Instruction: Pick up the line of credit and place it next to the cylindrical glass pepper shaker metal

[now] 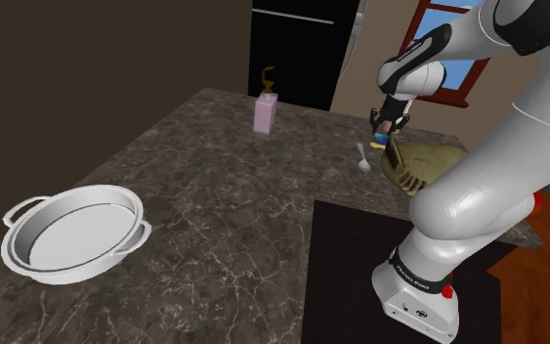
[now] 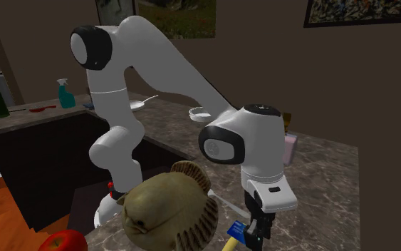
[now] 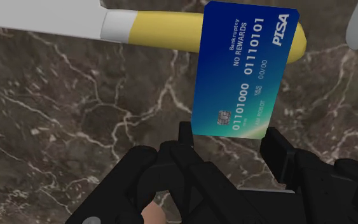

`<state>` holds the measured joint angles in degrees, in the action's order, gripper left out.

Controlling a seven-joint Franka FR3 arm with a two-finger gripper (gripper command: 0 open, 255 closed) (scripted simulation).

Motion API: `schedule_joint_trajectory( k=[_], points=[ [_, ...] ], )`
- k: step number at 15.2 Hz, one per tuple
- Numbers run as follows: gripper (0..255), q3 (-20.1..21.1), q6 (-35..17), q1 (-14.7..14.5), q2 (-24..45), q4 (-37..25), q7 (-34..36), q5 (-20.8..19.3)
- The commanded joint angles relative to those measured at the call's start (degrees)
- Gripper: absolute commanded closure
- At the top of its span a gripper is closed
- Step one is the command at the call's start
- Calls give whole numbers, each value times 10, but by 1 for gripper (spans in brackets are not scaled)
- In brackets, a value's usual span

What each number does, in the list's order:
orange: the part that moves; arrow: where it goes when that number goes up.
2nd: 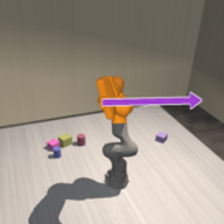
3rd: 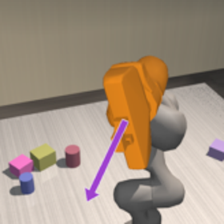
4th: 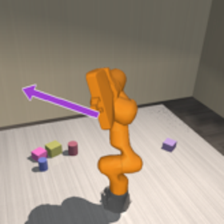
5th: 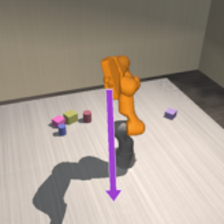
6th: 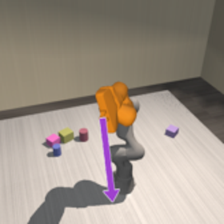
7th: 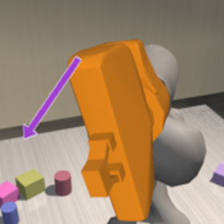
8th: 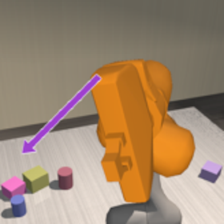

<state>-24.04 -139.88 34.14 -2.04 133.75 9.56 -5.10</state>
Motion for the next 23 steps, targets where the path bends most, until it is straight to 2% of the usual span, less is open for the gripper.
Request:
schedule_joint_trajectory(
  k=[1,9,10,15,19,23],
  points=[
    [255,-1,-21,0,13,9,-4,7],
    [255,-1,-21,0,13,9,-4,7],
    [0,-1,-21,0,13,9,-4,7],
    [0,-1,-21,0,13,9,-4,7],
    [0,5,53,-1,-46,-9,17,-22],
    [0,5,53,-1,-46,-9,17,-22]
  ],
)
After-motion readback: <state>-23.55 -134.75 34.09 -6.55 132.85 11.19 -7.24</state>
